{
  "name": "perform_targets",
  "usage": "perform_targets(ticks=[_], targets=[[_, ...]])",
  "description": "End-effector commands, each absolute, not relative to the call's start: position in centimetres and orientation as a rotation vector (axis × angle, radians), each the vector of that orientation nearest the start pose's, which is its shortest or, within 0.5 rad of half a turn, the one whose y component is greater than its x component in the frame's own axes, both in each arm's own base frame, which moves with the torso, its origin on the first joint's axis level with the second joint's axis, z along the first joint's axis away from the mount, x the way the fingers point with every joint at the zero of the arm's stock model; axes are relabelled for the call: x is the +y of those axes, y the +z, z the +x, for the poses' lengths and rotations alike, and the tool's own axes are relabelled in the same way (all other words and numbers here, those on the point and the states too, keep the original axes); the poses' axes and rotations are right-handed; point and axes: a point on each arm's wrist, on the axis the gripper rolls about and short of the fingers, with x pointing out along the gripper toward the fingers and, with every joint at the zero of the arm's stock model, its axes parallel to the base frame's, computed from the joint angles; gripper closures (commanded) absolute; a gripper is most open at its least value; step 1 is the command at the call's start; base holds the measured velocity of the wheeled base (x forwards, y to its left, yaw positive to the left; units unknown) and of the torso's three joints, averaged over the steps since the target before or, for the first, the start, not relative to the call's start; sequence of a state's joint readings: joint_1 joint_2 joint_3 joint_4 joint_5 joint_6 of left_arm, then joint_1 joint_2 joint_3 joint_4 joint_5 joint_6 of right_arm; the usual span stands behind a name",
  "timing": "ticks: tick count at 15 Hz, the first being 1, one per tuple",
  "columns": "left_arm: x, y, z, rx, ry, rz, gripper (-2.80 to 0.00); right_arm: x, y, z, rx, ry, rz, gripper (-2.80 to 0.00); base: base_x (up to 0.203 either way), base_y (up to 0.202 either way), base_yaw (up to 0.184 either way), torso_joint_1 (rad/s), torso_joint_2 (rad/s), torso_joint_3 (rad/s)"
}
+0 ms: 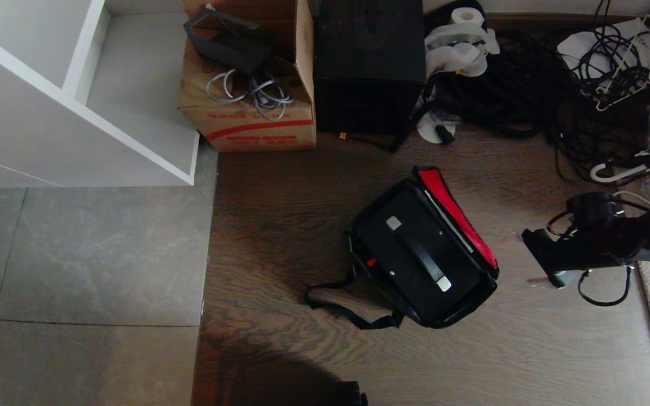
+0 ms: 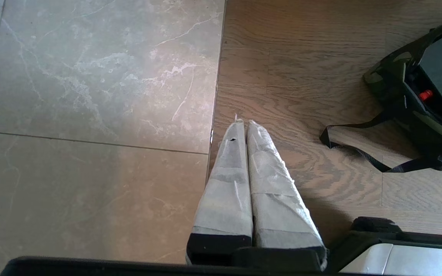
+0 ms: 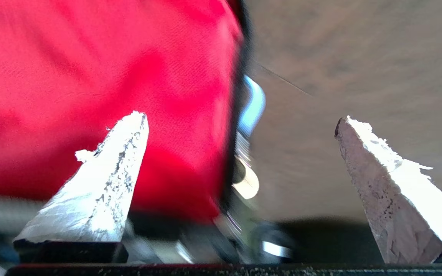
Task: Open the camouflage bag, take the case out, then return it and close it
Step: Close the top of the storage box
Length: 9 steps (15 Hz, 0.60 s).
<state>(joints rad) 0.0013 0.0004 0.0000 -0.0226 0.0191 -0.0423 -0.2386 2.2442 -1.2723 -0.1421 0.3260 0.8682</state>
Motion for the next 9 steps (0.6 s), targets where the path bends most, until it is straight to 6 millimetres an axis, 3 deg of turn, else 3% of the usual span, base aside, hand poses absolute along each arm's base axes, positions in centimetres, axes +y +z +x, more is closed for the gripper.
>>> perform_targets(ticks=[1,4,9], targets=[[0.0,7.5,-2.2,-0.013,0.021,-0.043,0.00,-8.5,3.1,43.3,0.812,-0.310,1.176,-2.80,0.000,0.000,0.000,0.000,0.00,0.000],[0.0,7.5,-2.2,-0.014,0.021,-0.043,0.00,-8.0,3.0,44.6,0.797,-0.290,1.204,-2.80,0.000,0.000,0.000,0.000,0.00,0.000],[0.0,7.5,-2.2,-0.014,0.021,-0.043,0.00,-7.1,2.6,45.0,0.814,-0.276,1.203,-2.80,0.000,0.000,0.000,0.000,0.00,0.000]])
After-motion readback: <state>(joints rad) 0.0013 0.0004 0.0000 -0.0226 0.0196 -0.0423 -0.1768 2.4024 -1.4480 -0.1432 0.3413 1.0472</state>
